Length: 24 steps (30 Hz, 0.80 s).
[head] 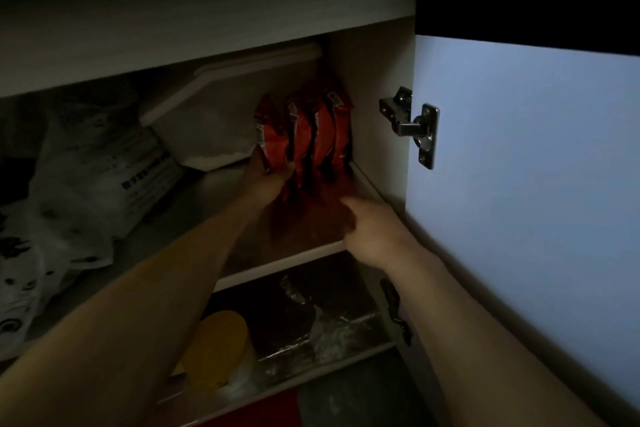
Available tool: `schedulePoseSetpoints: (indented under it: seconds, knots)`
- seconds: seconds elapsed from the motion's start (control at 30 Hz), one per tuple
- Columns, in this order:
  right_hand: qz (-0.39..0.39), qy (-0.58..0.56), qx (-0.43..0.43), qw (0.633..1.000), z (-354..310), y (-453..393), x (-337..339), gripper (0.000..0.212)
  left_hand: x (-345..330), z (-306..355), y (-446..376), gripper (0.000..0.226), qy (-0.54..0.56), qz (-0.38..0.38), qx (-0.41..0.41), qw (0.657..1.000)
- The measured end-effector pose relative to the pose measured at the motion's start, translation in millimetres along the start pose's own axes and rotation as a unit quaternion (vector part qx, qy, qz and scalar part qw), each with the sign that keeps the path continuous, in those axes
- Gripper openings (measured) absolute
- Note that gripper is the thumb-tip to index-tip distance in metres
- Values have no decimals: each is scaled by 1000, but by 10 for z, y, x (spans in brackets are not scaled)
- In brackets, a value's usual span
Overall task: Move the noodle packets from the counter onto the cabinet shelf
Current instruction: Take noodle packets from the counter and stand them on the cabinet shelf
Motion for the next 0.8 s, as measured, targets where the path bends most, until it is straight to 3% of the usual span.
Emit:
schedulePoseSetpoints:
  seconds: [0.2,0.33,0.4,0.47,0.57,0.67,0.8]
  knots:
    - [-37,59,-42,997,57,-153,78,38,-109,50,-144,71,-162,-3,-49,986]
    - [-54,84,-60,993,77,-210,84,28,-74,5,-324,62,-215,20,-16,976]
    - [-50,86,-57,993,67,-218,94,28,-73,-41,-415,62,-206,23,-6,978]
    - [-48,82,-57,994,67,-207,88,28,-101,-51,-442,75,-163,10,-11,987]
    - [-50,74,-59,994,63,-187,76,26,-105,35,-344,98,-2,17,-39,999]
    - [-45,74,-58,995,51,-194,102,26,-171,306,-270,85,65,45,-86,993]
    - [-54,80,-58,994,61,-204,76,28,-249,481,-444,63,7,85,-100,991]
Point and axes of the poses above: each hand's wrist, its own y-axis away from the middle knuckle, its own x-axis out of the back of the hand, z = x × y, the point moved 10 cm from there along -y, towards the middle knuckle, and after that the axes turned 5 degrees about x, right-handed, at the moved point
